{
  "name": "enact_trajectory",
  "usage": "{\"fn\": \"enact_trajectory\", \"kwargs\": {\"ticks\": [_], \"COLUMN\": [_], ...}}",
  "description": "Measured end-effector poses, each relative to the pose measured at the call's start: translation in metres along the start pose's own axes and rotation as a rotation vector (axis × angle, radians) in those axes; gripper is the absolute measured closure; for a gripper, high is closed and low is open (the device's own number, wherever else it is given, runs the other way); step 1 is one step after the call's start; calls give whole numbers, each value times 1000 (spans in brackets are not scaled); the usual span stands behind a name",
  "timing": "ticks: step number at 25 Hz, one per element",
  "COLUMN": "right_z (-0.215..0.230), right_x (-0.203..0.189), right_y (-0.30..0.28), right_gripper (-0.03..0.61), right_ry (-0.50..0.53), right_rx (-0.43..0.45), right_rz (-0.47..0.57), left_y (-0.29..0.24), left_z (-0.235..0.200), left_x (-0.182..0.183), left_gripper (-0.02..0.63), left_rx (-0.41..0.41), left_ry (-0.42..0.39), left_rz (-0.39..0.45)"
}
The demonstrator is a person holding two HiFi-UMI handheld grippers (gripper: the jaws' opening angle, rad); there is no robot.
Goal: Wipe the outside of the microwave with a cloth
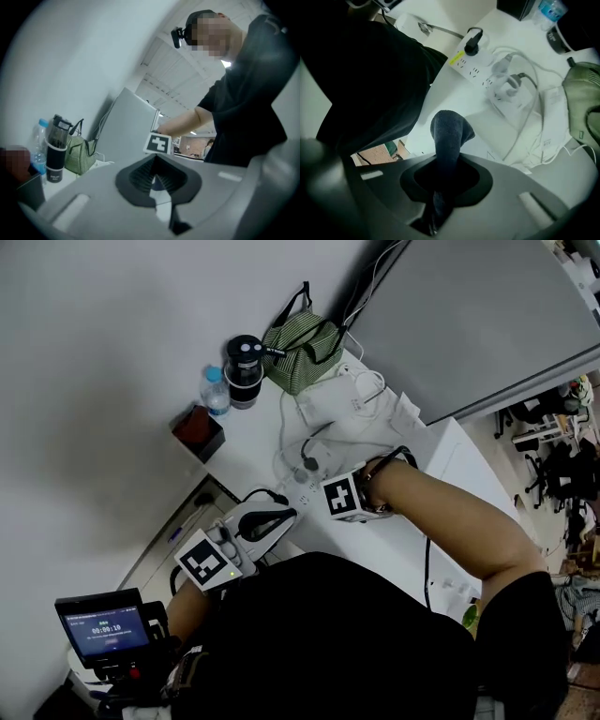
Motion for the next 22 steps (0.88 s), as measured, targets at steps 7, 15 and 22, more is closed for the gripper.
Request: {"fn": "enact_trajectory", "kwargs": {"ticks": [7,15,22], "right_z": [66,31,-81], "right_x": [54,49,-95], "right_y": [-66,-17,104], "right_gripper": [532,529,528], "right_ry": [-101,-96,-320], "right_rx": [22,-128,-389], "right_rz": [-86,160,1122], "left_y": [33,39,-30], "left_z": [-28,-26,36], "left_x": [-18,0,37], "left_gripper": [612,612,612], "left_rx": [62,-16,-236], "left_ry": [1,-48,-154], "left_rz": [-16,-56,-98]}}
Point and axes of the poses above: the fingertips, and each gripper's own axes: y backward along the fingers, z to its right, x out of its top, the point moved 1 cm from there along y, backward along the fingers, and after that the axes turned 13 degrees about x, right-handed, at the moved point
